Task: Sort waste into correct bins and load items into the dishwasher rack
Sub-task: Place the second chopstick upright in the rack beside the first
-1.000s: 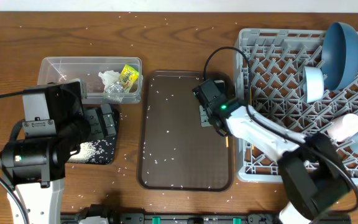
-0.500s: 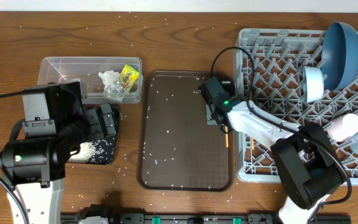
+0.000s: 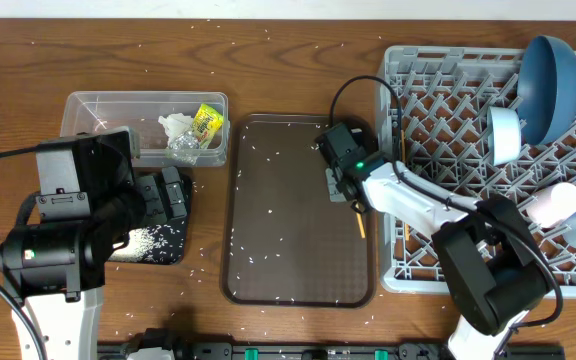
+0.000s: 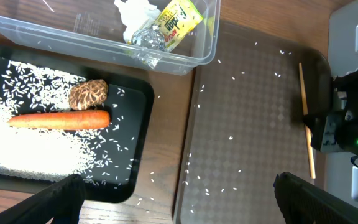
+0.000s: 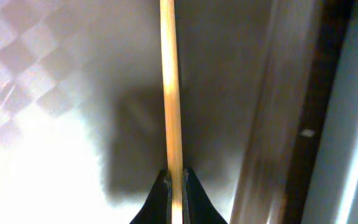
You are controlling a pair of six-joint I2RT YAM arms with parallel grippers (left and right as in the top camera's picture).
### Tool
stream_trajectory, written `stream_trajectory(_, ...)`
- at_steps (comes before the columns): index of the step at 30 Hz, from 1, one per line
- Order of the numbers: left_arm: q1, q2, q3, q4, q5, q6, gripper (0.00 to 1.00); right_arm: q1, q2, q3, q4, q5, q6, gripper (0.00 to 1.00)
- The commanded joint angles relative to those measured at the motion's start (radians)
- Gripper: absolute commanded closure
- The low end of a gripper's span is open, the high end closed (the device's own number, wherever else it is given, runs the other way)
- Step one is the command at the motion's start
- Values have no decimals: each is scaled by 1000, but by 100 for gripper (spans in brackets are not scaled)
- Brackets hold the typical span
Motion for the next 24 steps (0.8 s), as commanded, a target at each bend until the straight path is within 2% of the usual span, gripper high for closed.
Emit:
stream_trajectory(1,-4,1,6,0,2,9,2,6,-105,2,-21,-29,-21,99)
stream_trajectory(8,-4,1,6,0,2,9,2,-23,-368,2,-74,-36,-47,99)
stream_trajectory(13,-4,1,6,0,2,9,2,-144,-489,2,-145,-36,-46,99)
stream_trajectory(19,-4,1,6,0,2,9,2,-317,-480,-6,-208,-55,-48,99)
stream_trajectory(24,-4,1,6,0,2,9,2,-337,-407,-9,-210,-119,-107,99)
